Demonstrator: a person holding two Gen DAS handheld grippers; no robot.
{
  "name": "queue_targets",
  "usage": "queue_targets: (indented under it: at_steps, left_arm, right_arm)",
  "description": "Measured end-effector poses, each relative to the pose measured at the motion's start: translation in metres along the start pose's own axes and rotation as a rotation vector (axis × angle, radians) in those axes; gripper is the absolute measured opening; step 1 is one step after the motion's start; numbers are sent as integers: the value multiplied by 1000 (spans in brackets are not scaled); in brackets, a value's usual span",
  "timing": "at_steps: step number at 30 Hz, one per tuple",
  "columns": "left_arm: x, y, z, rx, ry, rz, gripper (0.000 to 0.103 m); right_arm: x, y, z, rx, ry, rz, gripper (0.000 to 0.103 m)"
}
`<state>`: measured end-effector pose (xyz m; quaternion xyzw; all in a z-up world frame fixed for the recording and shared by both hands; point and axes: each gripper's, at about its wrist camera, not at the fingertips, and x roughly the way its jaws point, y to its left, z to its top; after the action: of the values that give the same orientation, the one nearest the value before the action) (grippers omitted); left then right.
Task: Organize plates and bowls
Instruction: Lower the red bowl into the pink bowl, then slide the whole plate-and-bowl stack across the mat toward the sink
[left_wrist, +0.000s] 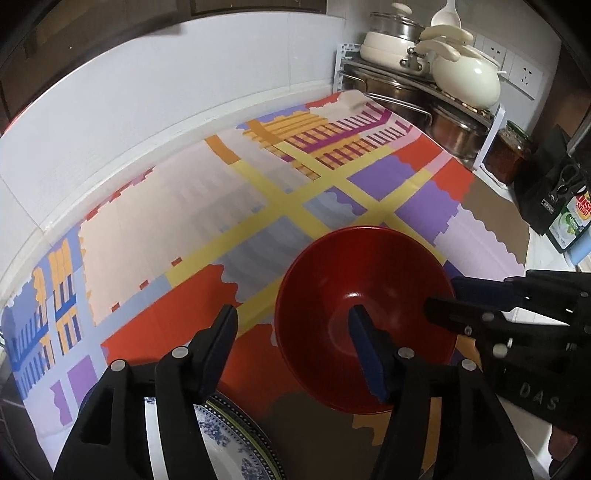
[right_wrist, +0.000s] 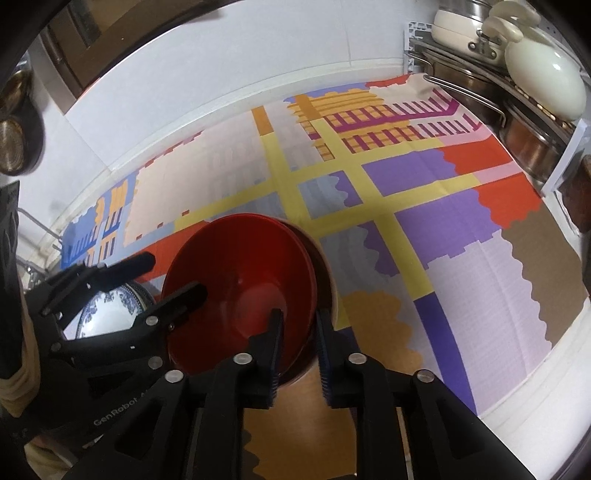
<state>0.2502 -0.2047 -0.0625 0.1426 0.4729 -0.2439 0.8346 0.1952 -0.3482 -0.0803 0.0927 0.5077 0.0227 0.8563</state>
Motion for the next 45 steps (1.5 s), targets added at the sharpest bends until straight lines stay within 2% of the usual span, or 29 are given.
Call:
queue_targets:
  at_steps: [3, 7, 14, 19, 23, 35, 41, 45]
  left_arm:
    - [-3, 4, 0, -17, -2, -1, 62]
    - [-9, 6, 0, -28, -15, 0, 62]
    - [-23, 7, 1, -32, -43, 1, 63]
    - [-27, 13, 0, -52, -53, 18, 67]
    - [-20, 21, -5, -84, -21, 37, 67]
    - [11, 26, -18, -179, 68, 14, 67]
    - [25, 22, -18, -185, 102, 7, 60]
    - [35, 21, -18, -203, 138, -16, 49]
  right_arm:
    - [-5, 4, -1, -10, -20, -23, 41]
    - [-13, 6, -2, -25, -53, -62, 41]
    - [-22, 4, -1, -6, -81, -56, 41]
    - [-27, 4, 0, 6, -105, -60, 41]
    - [-23, 2, 1, 21, -107, -73, 41]
    - [4, -6, -3, 74, -59, -36, 41]
    - [18, -12, -4, 92, -22, -20, 41]
    - [23, -16, -4, 106, -5, -5, 40]
